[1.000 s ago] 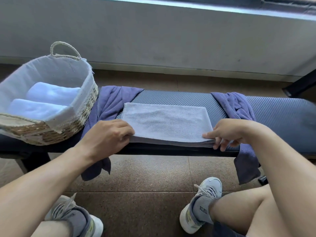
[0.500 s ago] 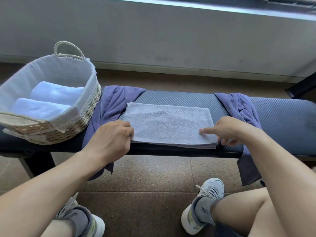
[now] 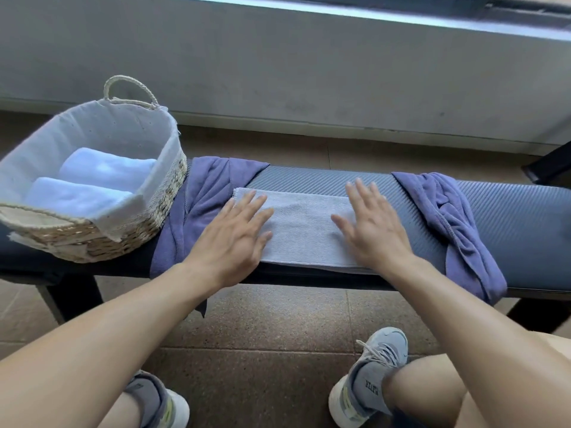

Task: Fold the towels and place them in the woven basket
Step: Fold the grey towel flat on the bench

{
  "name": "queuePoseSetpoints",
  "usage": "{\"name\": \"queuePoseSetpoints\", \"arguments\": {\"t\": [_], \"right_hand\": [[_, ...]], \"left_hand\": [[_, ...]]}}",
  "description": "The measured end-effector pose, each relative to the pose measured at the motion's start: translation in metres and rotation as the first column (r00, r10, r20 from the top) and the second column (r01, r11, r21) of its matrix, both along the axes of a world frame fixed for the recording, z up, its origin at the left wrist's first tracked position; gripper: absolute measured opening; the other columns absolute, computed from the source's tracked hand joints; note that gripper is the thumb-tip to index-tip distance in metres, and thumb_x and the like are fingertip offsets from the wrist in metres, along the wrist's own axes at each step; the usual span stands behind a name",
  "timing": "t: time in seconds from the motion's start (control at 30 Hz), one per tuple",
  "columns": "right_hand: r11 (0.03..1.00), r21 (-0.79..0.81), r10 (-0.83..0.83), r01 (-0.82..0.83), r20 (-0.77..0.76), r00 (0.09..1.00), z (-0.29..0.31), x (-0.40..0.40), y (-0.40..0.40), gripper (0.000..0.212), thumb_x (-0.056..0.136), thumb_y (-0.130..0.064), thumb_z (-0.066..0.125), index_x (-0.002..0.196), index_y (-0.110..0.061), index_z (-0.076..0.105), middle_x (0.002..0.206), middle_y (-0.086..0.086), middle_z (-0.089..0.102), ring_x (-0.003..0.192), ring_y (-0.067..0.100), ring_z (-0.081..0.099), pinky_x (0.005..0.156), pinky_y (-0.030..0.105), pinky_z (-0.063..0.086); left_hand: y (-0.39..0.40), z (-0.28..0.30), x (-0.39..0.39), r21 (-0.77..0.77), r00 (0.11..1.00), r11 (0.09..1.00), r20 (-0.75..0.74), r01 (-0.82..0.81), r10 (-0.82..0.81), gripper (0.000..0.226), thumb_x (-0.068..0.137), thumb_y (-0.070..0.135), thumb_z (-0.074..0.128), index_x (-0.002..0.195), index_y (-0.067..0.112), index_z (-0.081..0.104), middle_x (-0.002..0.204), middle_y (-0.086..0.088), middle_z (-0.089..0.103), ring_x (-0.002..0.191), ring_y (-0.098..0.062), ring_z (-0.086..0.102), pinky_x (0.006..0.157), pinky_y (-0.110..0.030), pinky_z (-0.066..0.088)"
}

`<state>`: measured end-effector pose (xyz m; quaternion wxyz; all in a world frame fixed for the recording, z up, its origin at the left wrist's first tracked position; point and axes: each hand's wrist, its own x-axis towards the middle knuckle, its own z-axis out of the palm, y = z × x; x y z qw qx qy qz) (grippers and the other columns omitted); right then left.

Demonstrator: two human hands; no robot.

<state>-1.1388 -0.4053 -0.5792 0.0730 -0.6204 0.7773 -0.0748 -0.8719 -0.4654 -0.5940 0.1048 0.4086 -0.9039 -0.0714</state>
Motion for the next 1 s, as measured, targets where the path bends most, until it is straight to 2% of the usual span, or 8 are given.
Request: {"name": "queuePoseSetpoints", "arguments": {"t": [0.23,0.4,0.47,0.53,0.6,0.7,0.83,1.0], "right_hand": [[0.990,0.136,0.027,-0.030,0.027,0.999,-0.015,0.009,0.003,0.081,0.094,-0.076,0.014,0.162,-0.033,0.004,0.170,-0.004,-0.007,0.155,0.018,-0.015,0.125,0.039,-0.012],[0.990,0.047,-0.140,0.135,0.125,0.982,0.001,-0.007,-0.001,0.074,0.098,-0.063,0.042,0.159,-0.025,0.023,0.165,0.003,0.023,0.152,0.023,0.019,0.124,0.044,0.018],[0.955,0.111,-0.282,0.275,0.053,0.958,0.014,-0.031,-0.007,0.062,0.092,-0.059,0.054,0.142,-0.023,0.047,0.145,0.007,0.050,0.133,0.028,0.046,0.109,0.048,0.041],[0.901,0.262,-0.367,0.346,0.033,0.930,0.026,-0.051,-0.011,0.052,0.083,-0.066,0.061,0.106,-0.020,0.063,0.106,0.005,0.069,0.099,0.029,0.065,0.086,0.046,0.054],[0.859,0.388,-0.410,0.336,0.127,0.903,0.029,-0.062,-0.014,0.058,0.077,-0.069,0.069,0.082,-0.012,0.062,0.080,0.005,0.068,0.074,0.027,0.068,0.067,0.039,0.059],[0.853,0.431,-0.423,0.296,0.235,0.875,0.030,-0.062,-0.014,0.055,0.077,-0.060,0.077,0.072,-0.010,0.055,0.076,0.005,0.063,0.070,0.021,0.062,0.057,0.031,0.053],[0.885,0.385,-0.443,0.262,0.516,0.733,0.040,-0.061,-0.014,0.044,0.081,-0.039,0.083,0.075,-0.017,0.045,0.076,0.004,0.055,0.068,0.018,0.057,0.050,0.026,0.048],[0.919,0.331,-0.395,0.215,0.750,0.531,0.062,-0.065,-0.018,0.036,0.079,-0.018,0.085,0.108,-0.007,0.067,0.094,0.008,0.077,0.074,0.016,0.074,0.054,0.027,0.057]], "left_hand": [[-0.018,0.001,-0.015,0.123,0.997,0.992,0.072,-0.038,0.030,0.058,0.107,0.045,0.027,0.160,0.021,0.022,0.170,0.000,0.008,0.156,-0.014,-0.004,0.127,-0.037,-0.003],[-0.026,-0.004,-0.016,0.244,0.970,0.966,0.241,-0.086,0.025,0.079,0.098,0.069,0.017,0.162,0.027,-0.004,0.169,0.005,-0.013,0.154,-0.012,-0.019,0.126,-0.043,-0.008],[-0.026,-0.004,-0.017,0.245,0.969,0.966,0.245,-0.088,0.026,0.082,0.097,0.071,0.016,0.162,0.026,-0.006,0.169,0.005,-0.015,0.153,-0.012,-0.021,0.126,-0.044,-0.008],[-0.025,-0.006,-0.017,0.244,0.972,0.966,0.232,-0.087,0.029,0.084,0.096,0.072,0.016,0.162,0.026,-0.006,0.169,0.005,-0.016,0.153,-0.012,-0.022,0.126,-0.043,-0.009],[-0.023,-0.008,-0.017,0.247,0.976,0.965,0.215,-0.091,0.037,0.084,0.095,0.073,0.017,0.162,0.027,-0.006,0.169,0.005,-0.016,0.153,-0.011,-0.022,0.126,-0.042,-0.009],[-0.021,-0.008,-0.017,0.270,0.979,0.957,0.198,-0.103,0.049,0.085,0.095,0.073,0.019,0.162,0.028,-0.007,0.168,0.007,-0.017,0.152,-0.010,-0.023,0.126,-0.042,-0.009],[-0.015,-0.005,-0.021,0.343,0.986,0.930,0.144,-0.129,0.084,0.086,0.096,0.072,0.027,0.161,0.028,-0.006,0.168,0.007,-0.017,0.152,-0.010,-0.024,0.126,-0.042,-0.010],[0.016,0.006,-0.035,0.353,0.977,0.913,0.131,-0.204,0.168,0.078,0.099,0.064,0.032,0.162,0.027,0.005,0.170,0.004,-0.005,0.156,-0.015,-0.009,0.126,-0.044,0.000]]}}
